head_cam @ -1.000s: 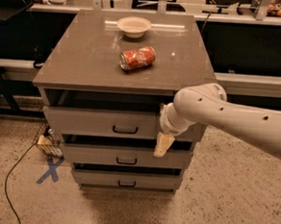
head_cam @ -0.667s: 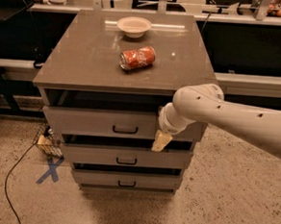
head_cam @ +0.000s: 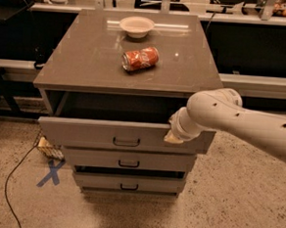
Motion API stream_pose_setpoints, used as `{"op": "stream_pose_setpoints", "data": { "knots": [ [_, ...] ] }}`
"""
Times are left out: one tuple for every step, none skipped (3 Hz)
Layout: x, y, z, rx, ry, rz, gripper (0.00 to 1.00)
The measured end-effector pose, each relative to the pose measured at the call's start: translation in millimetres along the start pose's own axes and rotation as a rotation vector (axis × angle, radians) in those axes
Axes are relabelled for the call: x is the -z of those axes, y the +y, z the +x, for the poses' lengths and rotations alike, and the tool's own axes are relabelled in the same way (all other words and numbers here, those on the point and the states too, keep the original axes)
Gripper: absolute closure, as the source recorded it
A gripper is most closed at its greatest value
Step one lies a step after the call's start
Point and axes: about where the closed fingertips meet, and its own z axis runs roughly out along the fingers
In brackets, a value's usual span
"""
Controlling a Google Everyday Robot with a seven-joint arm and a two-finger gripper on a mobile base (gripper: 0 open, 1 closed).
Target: Open top drawer
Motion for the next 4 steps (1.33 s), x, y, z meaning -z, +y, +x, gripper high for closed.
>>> {"op": "stream_pose_setpoints", "data": {
  "knots": [
    [14.4, 7.2, 13.0, -0.032, 0.015, 0.019, 0.96],
    [14.3, 7.3, 12.7, -0.031, 0.015, 0.018, 1.00],
    [14.5, 11.9, 15.6, -0.028, 0.019, 0.010, 1.00],
    [15.1, 23.6, 23.0, -0.019, 0.029, -0.010, 1.00]
  ]
}}
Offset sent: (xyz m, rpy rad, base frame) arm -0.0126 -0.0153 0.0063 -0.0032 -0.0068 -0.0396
